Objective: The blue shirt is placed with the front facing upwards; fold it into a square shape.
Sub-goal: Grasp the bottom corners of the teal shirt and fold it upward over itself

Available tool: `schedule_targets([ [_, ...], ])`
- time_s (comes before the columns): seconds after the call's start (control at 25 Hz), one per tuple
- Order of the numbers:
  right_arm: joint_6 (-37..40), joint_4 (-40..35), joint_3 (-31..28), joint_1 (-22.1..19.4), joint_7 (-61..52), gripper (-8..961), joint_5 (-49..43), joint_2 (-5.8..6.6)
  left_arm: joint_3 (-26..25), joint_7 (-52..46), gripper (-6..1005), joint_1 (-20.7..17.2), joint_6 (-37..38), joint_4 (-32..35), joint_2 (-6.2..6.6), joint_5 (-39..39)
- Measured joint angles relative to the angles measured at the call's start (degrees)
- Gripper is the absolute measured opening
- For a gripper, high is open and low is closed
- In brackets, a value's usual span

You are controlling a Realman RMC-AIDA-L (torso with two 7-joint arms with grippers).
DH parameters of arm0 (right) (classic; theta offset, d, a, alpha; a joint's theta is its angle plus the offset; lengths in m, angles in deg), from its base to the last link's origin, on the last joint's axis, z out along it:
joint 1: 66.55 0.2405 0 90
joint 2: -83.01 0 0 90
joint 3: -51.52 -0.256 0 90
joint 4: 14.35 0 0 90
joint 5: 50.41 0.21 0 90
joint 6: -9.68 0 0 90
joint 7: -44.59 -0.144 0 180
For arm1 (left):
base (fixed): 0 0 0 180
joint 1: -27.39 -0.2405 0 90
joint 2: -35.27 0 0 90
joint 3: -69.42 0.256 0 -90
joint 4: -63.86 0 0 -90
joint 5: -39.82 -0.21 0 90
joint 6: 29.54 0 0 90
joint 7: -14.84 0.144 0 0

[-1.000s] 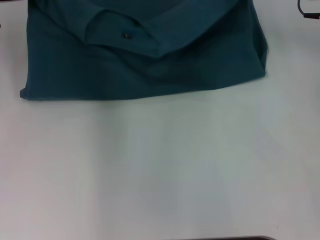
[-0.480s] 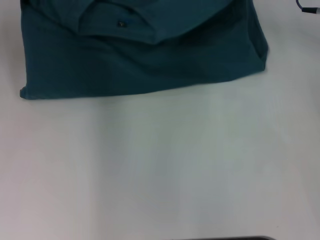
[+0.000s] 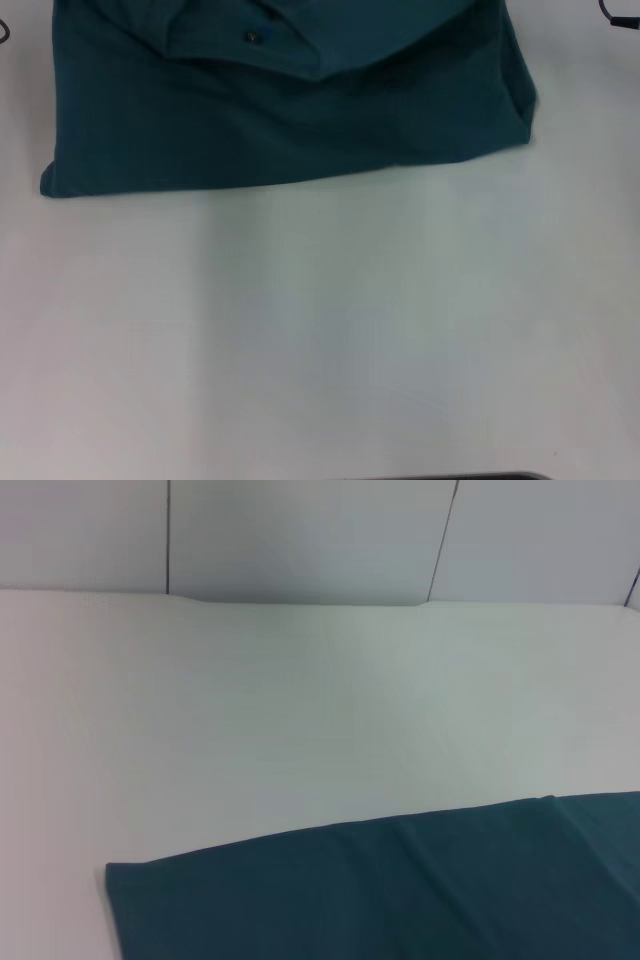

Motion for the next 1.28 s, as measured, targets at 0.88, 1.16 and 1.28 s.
schedule_targets([
  [0.88, -3.6, -3.7, 0.0, -1.4, -0.3, 37, 0.0, -1.32, 3.5, 0.6, 35, 1.4, -5.9, 2.9, 0.00, -0.9],
  [1.16, -5.3, -3.8, 0.3, -1.5, -0.3, 37, 0.0, -1.44, 5.0, 0.7, 36, 2.2, -8.3, 4.2, -0.11, -1.5],
  [1.28, -5.5, -3.9, 0.0, -1.6, -0.3, 37, 0.0, -1.47, 5.0, 0.8, 36, 2.5, -9.0, 4.6, -0.08, -1.7],
])
